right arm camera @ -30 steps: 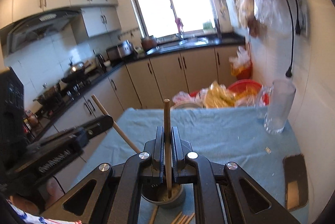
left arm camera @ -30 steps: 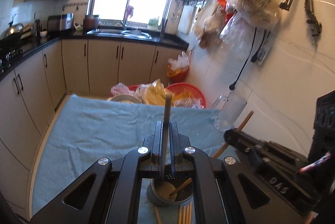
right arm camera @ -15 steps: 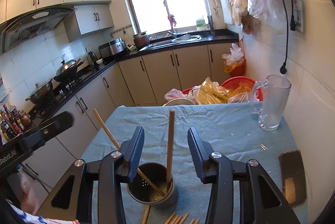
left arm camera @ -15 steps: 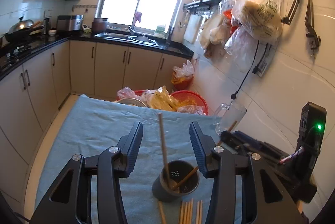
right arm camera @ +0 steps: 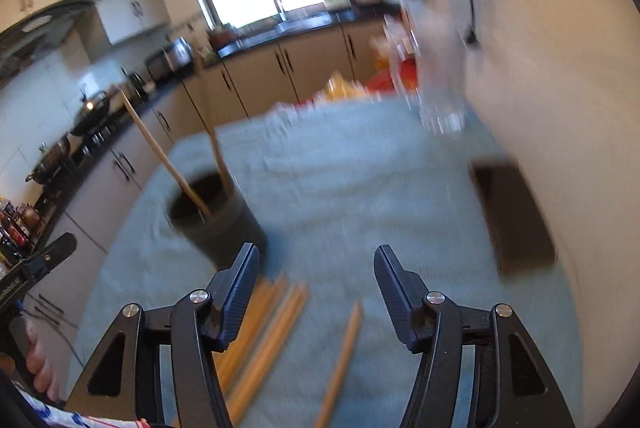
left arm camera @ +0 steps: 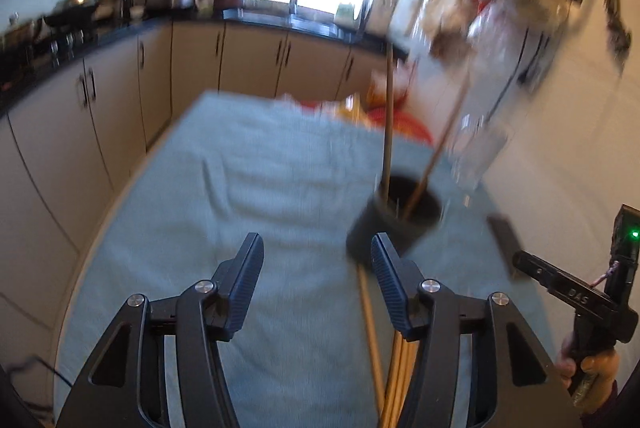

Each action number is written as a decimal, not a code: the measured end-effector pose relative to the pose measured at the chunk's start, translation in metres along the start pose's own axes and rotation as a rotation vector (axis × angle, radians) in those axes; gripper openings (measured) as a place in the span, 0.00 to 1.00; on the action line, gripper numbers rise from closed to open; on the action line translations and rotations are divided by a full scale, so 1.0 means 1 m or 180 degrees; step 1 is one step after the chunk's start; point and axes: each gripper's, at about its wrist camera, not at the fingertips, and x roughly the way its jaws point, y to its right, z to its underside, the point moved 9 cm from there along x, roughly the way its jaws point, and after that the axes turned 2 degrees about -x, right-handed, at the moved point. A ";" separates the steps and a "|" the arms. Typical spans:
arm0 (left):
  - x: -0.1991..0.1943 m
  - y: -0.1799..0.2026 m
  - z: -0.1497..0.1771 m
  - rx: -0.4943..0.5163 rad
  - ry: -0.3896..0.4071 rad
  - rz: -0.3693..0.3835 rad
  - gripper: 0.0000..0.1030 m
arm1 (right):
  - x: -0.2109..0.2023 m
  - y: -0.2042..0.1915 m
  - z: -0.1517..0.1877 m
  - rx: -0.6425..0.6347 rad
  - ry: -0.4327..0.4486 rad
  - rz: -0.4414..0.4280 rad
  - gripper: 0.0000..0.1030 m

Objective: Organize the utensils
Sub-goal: 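Open both grippers to drop the chopsticks into the black cup, then grasp a loose chopstick with the right gripper while the left grasps another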

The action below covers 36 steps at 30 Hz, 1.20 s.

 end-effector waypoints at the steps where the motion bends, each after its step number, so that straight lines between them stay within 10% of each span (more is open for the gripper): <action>1: 0.008 0.004 0.011 0.0042 -0.0093 -0.0002 0.53 | 0.003 0.007 0.011 0.0043 -0.0083 -0.0008 0.62; 9: 0.069 0.043 0.060 0.0407 -0.0717 0.0118 0.50 | 0.022 0.017 0.064 -0.0067 -0.0487 -0.0034 0.55; 19: 0.125 0.062 0.075 0.0709 -0.1106 -0.0050 0.08 | 0.057 0.003 0.079 -0.0414 -0.0723 0.0165 0.32; 23: 0.122 0.058 0.076 0.0684 -0.1065 0.0013 0.08 | 0.061 0.006 0.074 -0.0477 -0.0713 0.0260 0.11; 36: 0.074 0.013 0.099 0.0770 -0.1284 0.0040 0.07 | 0.032 0.016 0.103 -0.0613 -0.0914 0.0198 0.07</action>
